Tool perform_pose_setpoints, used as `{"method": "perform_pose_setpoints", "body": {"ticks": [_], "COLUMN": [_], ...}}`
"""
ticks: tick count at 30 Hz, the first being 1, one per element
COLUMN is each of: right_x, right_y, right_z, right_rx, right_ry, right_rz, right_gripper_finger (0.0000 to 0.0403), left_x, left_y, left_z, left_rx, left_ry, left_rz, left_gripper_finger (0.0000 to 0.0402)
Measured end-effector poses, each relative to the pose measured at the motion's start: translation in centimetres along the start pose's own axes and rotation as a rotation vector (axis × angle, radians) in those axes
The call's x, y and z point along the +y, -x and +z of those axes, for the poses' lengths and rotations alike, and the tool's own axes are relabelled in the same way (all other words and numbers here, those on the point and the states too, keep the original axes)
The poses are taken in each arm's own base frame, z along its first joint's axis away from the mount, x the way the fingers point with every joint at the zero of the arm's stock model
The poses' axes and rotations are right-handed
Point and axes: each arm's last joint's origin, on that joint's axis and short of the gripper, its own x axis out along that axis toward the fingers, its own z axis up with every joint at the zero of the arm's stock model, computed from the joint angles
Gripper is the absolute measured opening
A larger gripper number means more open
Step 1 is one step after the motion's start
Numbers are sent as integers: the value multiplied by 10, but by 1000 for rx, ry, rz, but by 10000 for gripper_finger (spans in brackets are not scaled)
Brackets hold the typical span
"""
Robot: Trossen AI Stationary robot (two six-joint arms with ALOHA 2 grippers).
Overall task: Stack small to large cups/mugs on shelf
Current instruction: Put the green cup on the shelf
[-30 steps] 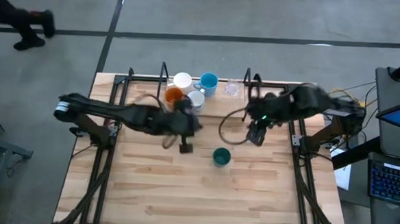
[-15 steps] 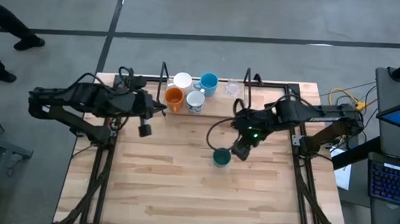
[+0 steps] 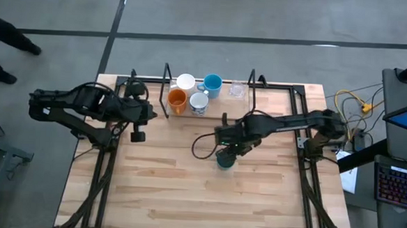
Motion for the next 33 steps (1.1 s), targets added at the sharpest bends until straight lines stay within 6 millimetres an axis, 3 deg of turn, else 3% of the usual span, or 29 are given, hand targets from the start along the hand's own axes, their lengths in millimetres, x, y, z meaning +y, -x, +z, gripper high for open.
{"method": "perform_pose_setpoints", "body": {"ticks": [5,9,18,33], "right_x": [13,25,37,58], "right_y": [-6,0,-8,-17], "right_z": [10,20,31,6], "right_rx": [13,-25,-17,40], "right_ry": [30,71,142,187], "right_rz": [-113,-95,-126,-62], "right_gripper_finger": [176,176,176,176], "left_x": [-1,-1,0,-10], "left_y": [0,0,1,-20], "left_z": [-2,-2,-3,-19], "left_rx": [12,10,14,121], "left_ry": [-18,-44,-45,-93], "left_rz": [-18,-22,-22,-24], "left_gripper_finger": [0,0,0,0]}}
